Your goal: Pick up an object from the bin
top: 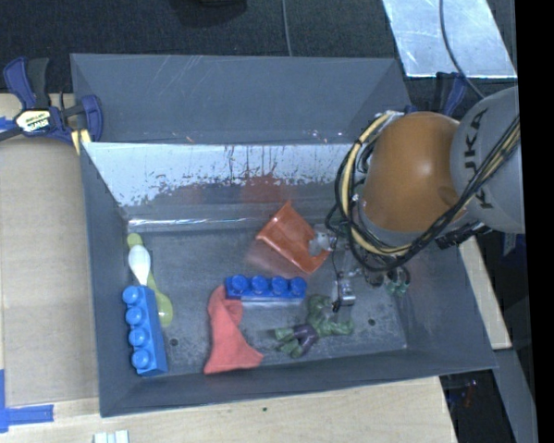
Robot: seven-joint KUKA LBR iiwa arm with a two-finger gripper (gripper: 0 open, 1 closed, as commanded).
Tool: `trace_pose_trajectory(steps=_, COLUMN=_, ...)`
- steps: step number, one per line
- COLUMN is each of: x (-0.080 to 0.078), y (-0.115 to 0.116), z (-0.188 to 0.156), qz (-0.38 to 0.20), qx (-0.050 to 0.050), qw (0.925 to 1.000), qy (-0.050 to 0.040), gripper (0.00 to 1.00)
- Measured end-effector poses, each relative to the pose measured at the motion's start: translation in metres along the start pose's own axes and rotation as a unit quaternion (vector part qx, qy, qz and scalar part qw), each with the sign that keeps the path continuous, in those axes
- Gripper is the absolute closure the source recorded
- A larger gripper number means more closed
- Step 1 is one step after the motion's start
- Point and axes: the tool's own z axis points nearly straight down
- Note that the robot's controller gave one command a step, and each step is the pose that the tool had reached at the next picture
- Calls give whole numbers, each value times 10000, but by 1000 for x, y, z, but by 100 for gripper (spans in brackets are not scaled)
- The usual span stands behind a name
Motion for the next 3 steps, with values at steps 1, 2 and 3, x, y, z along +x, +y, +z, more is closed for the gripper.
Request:
trace_pose_trajectory(steps=1, x=-2, y=0, z=-4, qz=-1, qx=2, qw=10000, qy=-42, gripper=0)
trace_pose_trajectory(steps=2, x=-5, y=-5, z=53, qz=196, qx=-11, qw=9997, qy=-126, gripper=0)
trace_pose_trajectory(steps=3, x=-5, y=-8, z=42, qz=210, qx=10, qw=9997, qy=-135, gripper=0)
